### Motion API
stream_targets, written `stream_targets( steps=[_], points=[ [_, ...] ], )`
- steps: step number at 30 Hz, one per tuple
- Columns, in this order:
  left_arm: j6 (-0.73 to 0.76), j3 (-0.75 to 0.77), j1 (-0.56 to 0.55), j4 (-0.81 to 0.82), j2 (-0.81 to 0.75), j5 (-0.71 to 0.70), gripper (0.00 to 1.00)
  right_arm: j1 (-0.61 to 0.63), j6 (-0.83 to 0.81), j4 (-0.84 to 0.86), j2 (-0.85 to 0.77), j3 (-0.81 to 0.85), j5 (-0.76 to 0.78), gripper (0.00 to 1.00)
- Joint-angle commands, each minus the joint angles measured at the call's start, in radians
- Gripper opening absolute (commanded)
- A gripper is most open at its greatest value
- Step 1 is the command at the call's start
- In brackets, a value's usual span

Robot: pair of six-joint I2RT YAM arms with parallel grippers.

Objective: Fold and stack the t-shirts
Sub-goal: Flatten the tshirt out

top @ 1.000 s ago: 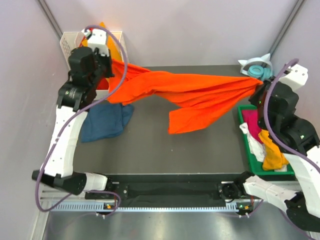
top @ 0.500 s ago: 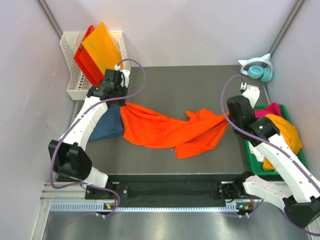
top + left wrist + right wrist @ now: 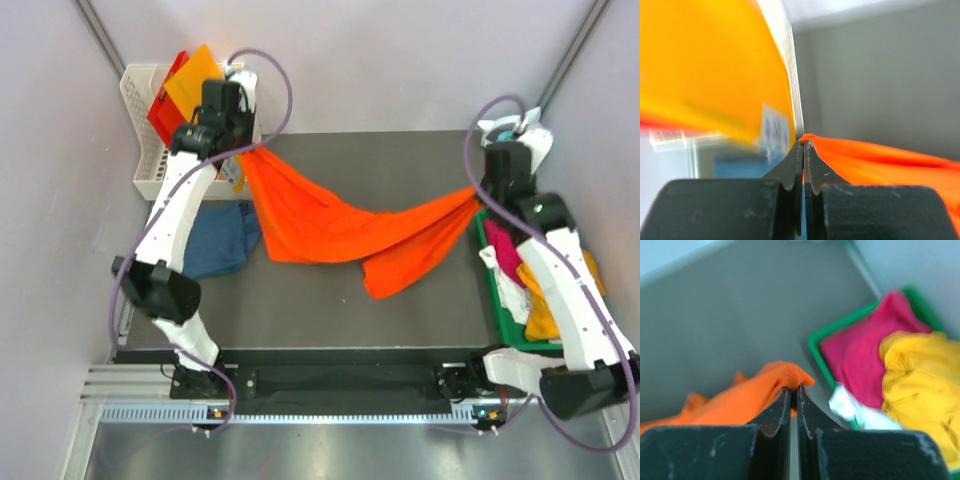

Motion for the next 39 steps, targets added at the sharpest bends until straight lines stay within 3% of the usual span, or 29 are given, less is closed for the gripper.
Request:
stream_targets(
  steps=[1,2,4,7,17,22,32,39],
  points=[
    [0.042,0.513,0.007,-0.07,0.217,-0.085,0.0,-0.111,-0.023,0.071,0.128,0.455,-0.034,0.0],
    [0.051,0.696,0.007,-0.072,0.244,-0.084,0.0,-0.111,-0.026,0.036,0.155,0.536,-0.04,0.0],
    [0.082,0.727,0.003,-0.028,0.224,-0.103,0.0,-0.111,-0.038,0.0,0.221,0.732,-0.053,0.0],
    [0.114,0.472,0.004,0.093,0.117,-0.142,0.0,-0.111,-0.057,-0.014,0.231,0.728,-0.086,0.0],
    [0.053,-0.372,0.015,0.228,-0.162,-0.078,0.0,-0.111,0.021,0.158,-0.05,-0.141,-0.162,0.0],
    [0.053,-0.671,0.015,0.245,-0.262,-0.057,0.0,-0.11,0.035,0.153,-0.2,-0.401,-0.171,0.0],
    [0.033,-0.755,0.021,0.201,-0.388,-0.038,0.0,-0.111,0.087,0.017,-0.364,-0.477,-0.185,0.0],
    [0.013,-0.759,0.02,0.173,-0.299,-0.005,0.0,-0.1,0.115,0.02,-0.312,-0.481,-0.188,0.0]
  ],
)
